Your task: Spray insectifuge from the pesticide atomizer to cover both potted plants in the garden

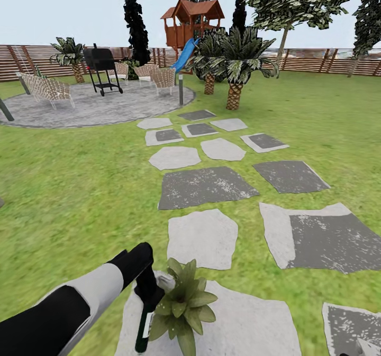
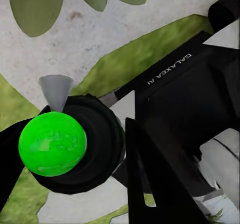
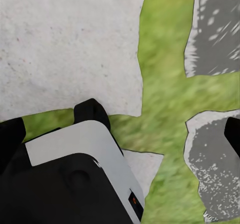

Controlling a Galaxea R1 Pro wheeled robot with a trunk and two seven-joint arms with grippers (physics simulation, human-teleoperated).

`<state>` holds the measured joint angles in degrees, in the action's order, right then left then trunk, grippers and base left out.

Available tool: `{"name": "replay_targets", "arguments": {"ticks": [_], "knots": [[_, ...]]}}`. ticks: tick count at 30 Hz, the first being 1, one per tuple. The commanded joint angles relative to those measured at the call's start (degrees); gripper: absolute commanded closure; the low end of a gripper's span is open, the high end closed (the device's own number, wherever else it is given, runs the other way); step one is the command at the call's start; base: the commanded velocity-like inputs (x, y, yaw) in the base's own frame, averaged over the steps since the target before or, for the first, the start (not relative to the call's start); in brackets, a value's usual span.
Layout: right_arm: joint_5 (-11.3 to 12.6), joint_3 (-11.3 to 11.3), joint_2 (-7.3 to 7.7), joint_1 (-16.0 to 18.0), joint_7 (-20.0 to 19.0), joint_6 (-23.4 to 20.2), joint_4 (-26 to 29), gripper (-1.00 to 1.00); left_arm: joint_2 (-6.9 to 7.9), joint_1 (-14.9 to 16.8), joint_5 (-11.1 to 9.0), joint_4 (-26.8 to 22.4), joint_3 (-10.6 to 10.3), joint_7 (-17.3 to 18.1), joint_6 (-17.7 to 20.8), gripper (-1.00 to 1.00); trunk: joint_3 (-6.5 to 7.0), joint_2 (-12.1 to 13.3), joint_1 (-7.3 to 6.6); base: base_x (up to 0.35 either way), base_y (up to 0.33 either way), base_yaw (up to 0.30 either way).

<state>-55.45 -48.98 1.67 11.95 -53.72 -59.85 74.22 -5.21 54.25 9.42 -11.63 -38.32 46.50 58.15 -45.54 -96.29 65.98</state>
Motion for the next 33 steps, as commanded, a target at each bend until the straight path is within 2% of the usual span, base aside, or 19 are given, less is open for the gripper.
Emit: {"name": "replay_targets", "arguments": {"ticks": [1,10,15,25,26,28,30,31,32,33], "knots": [[-0.5,-0.1,0.00,0.0,-0.6,-0.1,0.0,-1.00,-0.16,0.5,0.7,-0.5,0.0,0.5,0.2,1.00,-0.05,0.0,0.00,0.000,0.000,0.000],[-0.5,-0.1,0.00,0.1,-0.6,-0.1,0.0,-1.00,-1.23,5.3,0.8,-0.2,0.0,0.7,0.4,1.00,-0.05,0.0,0.00,0.000,0.000,0.000],[-0.5,-0.1,0.00,0.1,-0.6,-0.1,0.0,-1.00,-1.30,10.8,1.0,8.3,0.0,0.9,0.6,1.00,-0.05,0.0,0.00,0.000,0.000,0.000],[-0.5,-0.1,0.00,0.1,-0.6,-0.1,0.0,-1.00,-1.38,11.3,1.4,10.0,-0.4,1.0,0.7,1.00,-0.05,0.0,0.00,0.000,0.000,0.000],[-0.5,-0.1,0.00,0.1,-0.6,-0.1,0.0,-1.00,-1.39,11.3,1.4,10.0,-1.1,1.0,0.7,1.00,-0.05,0.0,0.00,0.000,0.000,0.000],[-0.5,-0.1,0.00,0.0,-0.6,-0.1,0.0,-1.00,-1.41,10.0,1.4,9.9,-5.0,1.0,0.7,1.00,-0.05,0.0,0.00,0.000,0.000,0.000],[-0.5,-0.1,0.00,0.0,-0.6,-0.1,0.0,-1.00,-1.43,7.6,1.4,9.8,-9.6,1.0,0.7,1.00,-0.05,0.0,0.00,0.000,0.000,0.000],[-0.5,-0.1,0.00,0.1,-0.6,-0.1,0.0,-1.00,-1.45,6.3,1.3,9.8,-13.1,1.0,0.7,1.00,-0.05,0.0,0.00,0.000,0.000,0.000],[-0.5,-0.1,0.00,0.0,-0.6,-0.1,0.0,-1.00,-1.44,5.4,1.2,9.8,-15.8,0.9,0.7,1.00,-0.05,0.0,0.00,0.000,0.000,0.000],[-0.5,-0.1,0.00,0.1,-0.6,-0.1,0.0,-1.00,-1.45,5.0,1.2,9.8,-17.0,0.9,0.7,1.00,-0.05,0.0,0.00,0.000,0.000,0.000]]}}
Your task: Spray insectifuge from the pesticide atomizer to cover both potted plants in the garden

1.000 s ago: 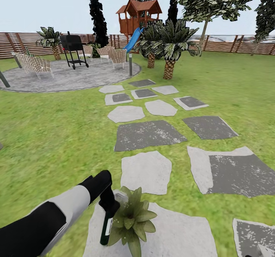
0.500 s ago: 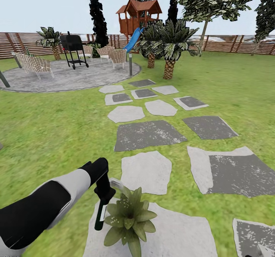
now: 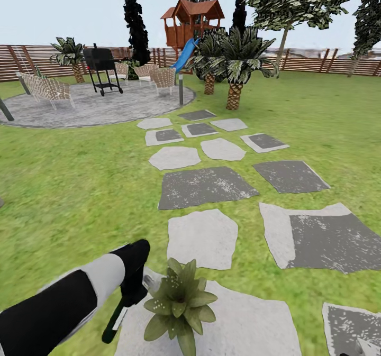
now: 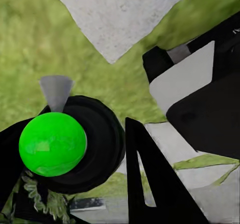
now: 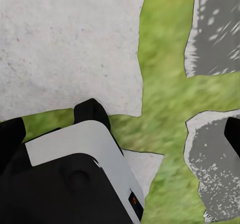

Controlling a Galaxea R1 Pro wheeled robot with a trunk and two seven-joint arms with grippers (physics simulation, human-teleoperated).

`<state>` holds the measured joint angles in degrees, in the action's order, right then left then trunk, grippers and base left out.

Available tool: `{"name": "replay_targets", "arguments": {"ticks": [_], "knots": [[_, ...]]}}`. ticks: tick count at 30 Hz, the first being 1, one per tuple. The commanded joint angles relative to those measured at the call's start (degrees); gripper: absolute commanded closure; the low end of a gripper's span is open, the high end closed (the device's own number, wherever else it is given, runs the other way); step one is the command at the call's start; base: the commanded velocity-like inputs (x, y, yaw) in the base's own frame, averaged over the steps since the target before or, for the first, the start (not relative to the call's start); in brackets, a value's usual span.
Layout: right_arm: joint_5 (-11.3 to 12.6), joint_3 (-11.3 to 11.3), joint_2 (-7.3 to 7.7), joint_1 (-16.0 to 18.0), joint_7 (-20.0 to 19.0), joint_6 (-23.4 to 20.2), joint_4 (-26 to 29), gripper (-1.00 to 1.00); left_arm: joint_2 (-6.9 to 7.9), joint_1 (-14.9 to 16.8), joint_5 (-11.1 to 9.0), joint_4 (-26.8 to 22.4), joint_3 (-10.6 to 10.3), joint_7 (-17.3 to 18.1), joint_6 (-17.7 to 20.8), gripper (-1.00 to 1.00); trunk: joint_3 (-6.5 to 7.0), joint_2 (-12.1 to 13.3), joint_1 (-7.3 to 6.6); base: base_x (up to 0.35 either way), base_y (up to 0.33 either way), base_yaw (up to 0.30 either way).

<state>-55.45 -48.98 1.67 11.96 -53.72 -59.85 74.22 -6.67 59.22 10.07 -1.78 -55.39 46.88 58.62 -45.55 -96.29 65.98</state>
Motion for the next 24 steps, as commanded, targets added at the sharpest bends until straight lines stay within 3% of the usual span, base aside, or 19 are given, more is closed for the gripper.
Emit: {"name": "replay_targets", "arguments": {"ticks": [1,5,8,10,11,13,14,17,18,21,24], "knots": [[-0.5,-0.1,0.00,0.0,-0.6,-0.1,0.0,-1.00,0.00,-0.3,0.6,-0.1,-0.9,0.5,0.2,1.00,-0.05,0.0,0.00,0.000,0.000,0.000],[-0.5,-0.1,0.01,0.0,-0.6,-0.1,0.0,-1.00,0.03,-0.8,0.6,-0.1,-5.9,0.4,0.2,1.00,-0.05,0.0,0.00,0.000,0.000,0.000],[-0.5,-0.1,0.00,0.0,-0.6,-0.1,0.0,-1.00,0.06,-1.3,0.3,0.0,-6.6,0.4,0.2,1.00,-0.05,0.0,0.00,0.000,0.000,0.000],[-0.5,0.0,0.00,0.0,-0.6,-0.1,0.0,-1.00,0.07,-2.1,-0.2,0.0,-5.8,0.5,0.2,1.00,-0.05,0.0,0.00,0.000,0.000,0.000],[-0.5,0.0,0.00,0.0,-0.6,-0.1,0.1,-1.00,0.07,-2.2,-0.4,0.0,-4.4,0.5,0.2,1.00,-0.05,0.0,0.00,0.000,0.000,0.000],[-0.5,0.0,0.00,0.1,-0.6,-0.1,0.1,-1.00,0.10,-2.3,-0.6,0.0,0.9,0.6,0.2,1.00,-0.05,0.0,0.00,0.000,0.000,0.000],[-0.5,0.0,0.00,0.0,-0.6,-0.1,0.1,-1.00,0.13,-2.4,-0.6,0.0,6.0,0.6,0.2,1.00,-0.05,0.0,0.00,0.000,0.000,0.000],[-0.5,0.0,0.00,0.0,-0.6,-0.1,0.1,-1.00,0.16,-2.4,-0.5,0.1,15.3,0.6,0.2,1.00,-0.05,0.0,0.00,0.000,0.000,0.000],[-0.5,0.0,0.00,0.1,-0.6,-0.1,0.1,-1.00,0.17,-2.4,-0.5,0.1,17.0,0.6,0.2,1.00,-0.05,0.0,0.00,0.000,0.000,0.000],[-0.5,-0.1,0.00,0.0,-0.6,-0.1,0.1,-1.00,0.19,-2.4,-0.6,0.2,18.9,0.6,0.2,1.00,-0.05,0.0,0.00,0.000,0.000,0.000],[-0.5,-0.1,0.00,0.0,-0.6,-0.1,0.1,-1.00,0.27,-1.8,-0.5,0.3,22.4,0.8,0.2,1.00,-0.05,0.0,0.00,0.000,0.000,0.000]]}}
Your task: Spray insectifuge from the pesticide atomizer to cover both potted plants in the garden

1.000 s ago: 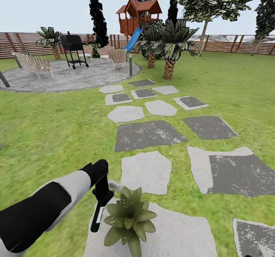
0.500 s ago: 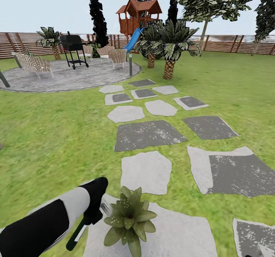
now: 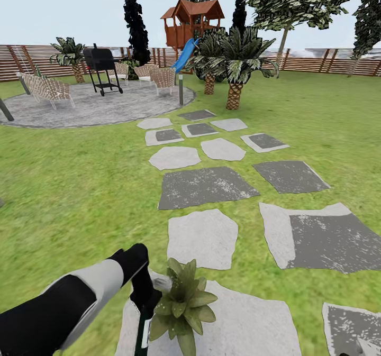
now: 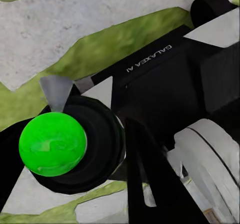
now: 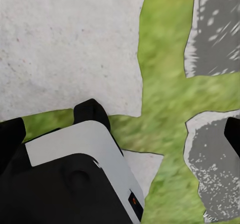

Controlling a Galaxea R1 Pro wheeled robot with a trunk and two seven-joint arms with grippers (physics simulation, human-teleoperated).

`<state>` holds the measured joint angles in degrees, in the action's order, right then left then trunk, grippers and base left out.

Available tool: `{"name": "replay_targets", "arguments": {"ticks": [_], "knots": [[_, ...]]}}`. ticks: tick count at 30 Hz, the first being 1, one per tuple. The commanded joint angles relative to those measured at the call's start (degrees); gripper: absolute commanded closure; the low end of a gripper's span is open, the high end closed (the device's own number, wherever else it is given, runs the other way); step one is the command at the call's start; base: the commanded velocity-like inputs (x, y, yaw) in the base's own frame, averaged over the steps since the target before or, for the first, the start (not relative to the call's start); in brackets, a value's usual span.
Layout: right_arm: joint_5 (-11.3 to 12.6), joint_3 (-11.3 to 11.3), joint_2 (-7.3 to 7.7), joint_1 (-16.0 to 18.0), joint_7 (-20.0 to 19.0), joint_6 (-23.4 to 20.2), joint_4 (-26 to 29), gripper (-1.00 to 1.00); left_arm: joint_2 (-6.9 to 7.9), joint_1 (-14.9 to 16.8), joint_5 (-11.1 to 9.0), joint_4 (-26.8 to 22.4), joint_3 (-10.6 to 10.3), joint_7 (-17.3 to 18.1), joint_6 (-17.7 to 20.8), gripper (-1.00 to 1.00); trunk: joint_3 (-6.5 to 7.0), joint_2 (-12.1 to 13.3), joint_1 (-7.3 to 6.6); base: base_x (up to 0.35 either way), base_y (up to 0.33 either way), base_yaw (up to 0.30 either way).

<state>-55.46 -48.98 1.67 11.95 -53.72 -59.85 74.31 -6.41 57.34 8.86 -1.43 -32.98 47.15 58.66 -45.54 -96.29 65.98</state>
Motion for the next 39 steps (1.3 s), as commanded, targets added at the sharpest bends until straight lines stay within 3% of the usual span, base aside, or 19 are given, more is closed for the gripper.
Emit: {"name": "replay_targets", "arguments": {"ticks": [1,8,11,14,20,23,24,28,29,30,36,39], "knots": [[-0.5,-0.1,0.00,0.1,-0.6,-0.1,0.0,-1.00,0.03,0.3,0.7,0.0,0.7,0.6,0.2,1.00,-0.05,0.0,0.00,0.000,0.000,0.000],[-0.6,0.0,0.00,0.1,-0.6,-0.1,0.0,-1.00,-0.17,0.6,0.6,0.0,2.6,0.7,0.1,1.00,-0.05,0.0,0.00,0.000,0.000,0.000],[-0.7,0.2,0.00,0.1,-0.6,-0.1,0.0,-1.00,-0.14,0.6,0.6,-0.1,6.1,0.7,0.1,1.00,-0.05,0.0,0.00,0.000,0.000,0.000],[-0.7,0.2,0.00,0.1,-0.6,-0.1,0.0,-1.00,-0.10,0.6,0.5,-0.1,7.7,0.7,0.1,1.00,-0.05,0.0,0.00,0.000,0.000,0.000],[-0.7,0.2,0.07,0.1,-0.6,-0.1,0.0,-1.00,-0.01,0.5,0.9,-0.3,7.3,0.7,0.1,1.00,-0.05,0.0,0.00,-0.043,0.131,-0.083],[-0.7,0.2,0.08,0.1,-0.5,-0.1,0.0,-1.00,0.05,0.5,1.1,-0.3,5.6,0.7,0.1,1.00,-0.05,0.0,0.00,-0.110,0.291,-0.274],[-0.7,0.2,0.07,0.1,-0.5,-0.1,0.0,-1.00,0.07,0.5,1.2,-0.3,3.8,0.7,0.1,1.00,-0.05,0.0,0.00,-0.085,0.196,-0.273],[-0.6,0.1,0.07,0.1,-0.5,-0.1,0.0,-1.00,0.01,0.5,1.1,-0.2,-7.6,0.7,0.1,1.00,-0.05,0.0,0.00,-0.025,0.058,-0.176],[-0.6,0.1,0.08,0.1,-0.5,-0.1,0.0,-1.00,0.00,0.2,1.1,-0.2,-12.2,0.7,0.1,1.00,-0.05,0.0,0.00,-0.004,0.009,-0.029],[-0.6,0.1,0.08,0.1,-0.5,-0.1,0.0,-1.00,-0.01,-0.1,1.1,-0.2,-13.4,0.7,0.1,1.00,-0.05,0.0,0.00,-0.002,0.004,-0.015],[-0.6,0.0,0.03,0.1,-0.5,-0.1,0.0,-1.00,-0.01,-1.0,0.6,-0.4,-14.4,0.7,0.1,1.00,-0.05,0.0,0.00,0.000,0.001,-0.003],[-0.6,0.0,0.00,0.1,-0.5,-0.1,0.0,-1.00,-0.01,-4.1,0.5,-0.4,-14.4,0.7,0.0,1.00,-0.05,0.0,0.00,0.000,0.000,-0.145]]}}
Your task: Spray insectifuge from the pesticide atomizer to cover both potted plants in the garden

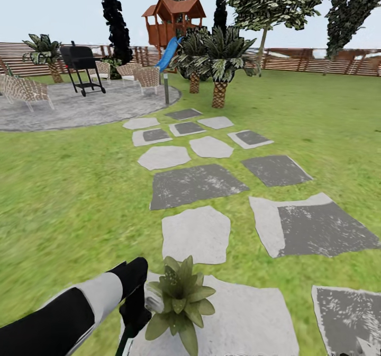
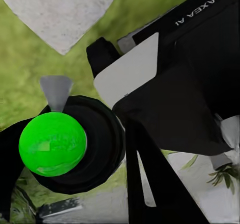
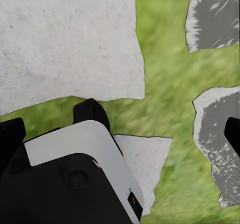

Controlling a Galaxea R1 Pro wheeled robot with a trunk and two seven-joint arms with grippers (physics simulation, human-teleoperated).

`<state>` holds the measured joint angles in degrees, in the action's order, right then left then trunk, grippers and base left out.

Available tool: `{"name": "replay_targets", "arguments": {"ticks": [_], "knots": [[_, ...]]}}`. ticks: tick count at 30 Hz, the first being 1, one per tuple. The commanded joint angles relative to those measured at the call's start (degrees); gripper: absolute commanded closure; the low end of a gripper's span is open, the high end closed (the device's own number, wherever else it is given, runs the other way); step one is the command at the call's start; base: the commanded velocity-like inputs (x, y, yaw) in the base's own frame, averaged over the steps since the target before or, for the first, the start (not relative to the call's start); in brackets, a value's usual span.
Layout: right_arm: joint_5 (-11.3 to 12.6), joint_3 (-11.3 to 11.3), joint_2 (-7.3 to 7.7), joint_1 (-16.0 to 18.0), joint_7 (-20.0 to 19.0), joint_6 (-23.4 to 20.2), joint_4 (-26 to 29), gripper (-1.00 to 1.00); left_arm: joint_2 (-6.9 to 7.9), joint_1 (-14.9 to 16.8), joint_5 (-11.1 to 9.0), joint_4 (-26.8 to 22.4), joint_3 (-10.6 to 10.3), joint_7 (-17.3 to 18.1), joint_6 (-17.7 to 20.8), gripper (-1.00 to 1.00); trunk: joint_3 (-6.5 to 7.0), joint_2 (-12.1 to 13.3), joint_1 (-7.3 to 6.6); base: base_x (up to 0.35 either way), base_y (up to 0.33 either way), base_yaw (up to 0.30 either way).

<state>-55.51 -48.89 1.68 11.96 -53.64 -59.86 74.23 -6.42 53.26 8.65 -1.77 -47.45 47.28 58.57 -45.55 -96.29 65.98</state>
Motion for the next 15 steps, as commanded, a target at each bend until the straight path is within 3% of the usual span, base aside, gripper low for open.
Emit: {"name": "replay_targets", "arguments": {"ticks": [1,6,15], "knots": [[-0.6,0.0,-0.01,0.1,-0.6,-0.1,0.0,-1.00,0.00,-0.7,0.7,-0.1,0.0,0.5,0.1,1.00,-0.04,0.0,-0.01,0.000,0.000,-0.267],[-0.6,0.0,-0.01,0.1,-0.5,-0.1,0.0,-1.00,0.00,-1.3,0.7,-0.2,0.1,0.5,0.1,1.00,-0.04,0.0,-0.01,0.000,0.000,-0.220],[-0.6,0.0,-0.01,0.0,-0.5,-0.1,0.0,-1.00,0.11,-1.3,0.7,-0.2,-0.2,0.5,0.0,1.00,-0.04,0.0,-0.01,0.000,0.000,-0.021]]}}
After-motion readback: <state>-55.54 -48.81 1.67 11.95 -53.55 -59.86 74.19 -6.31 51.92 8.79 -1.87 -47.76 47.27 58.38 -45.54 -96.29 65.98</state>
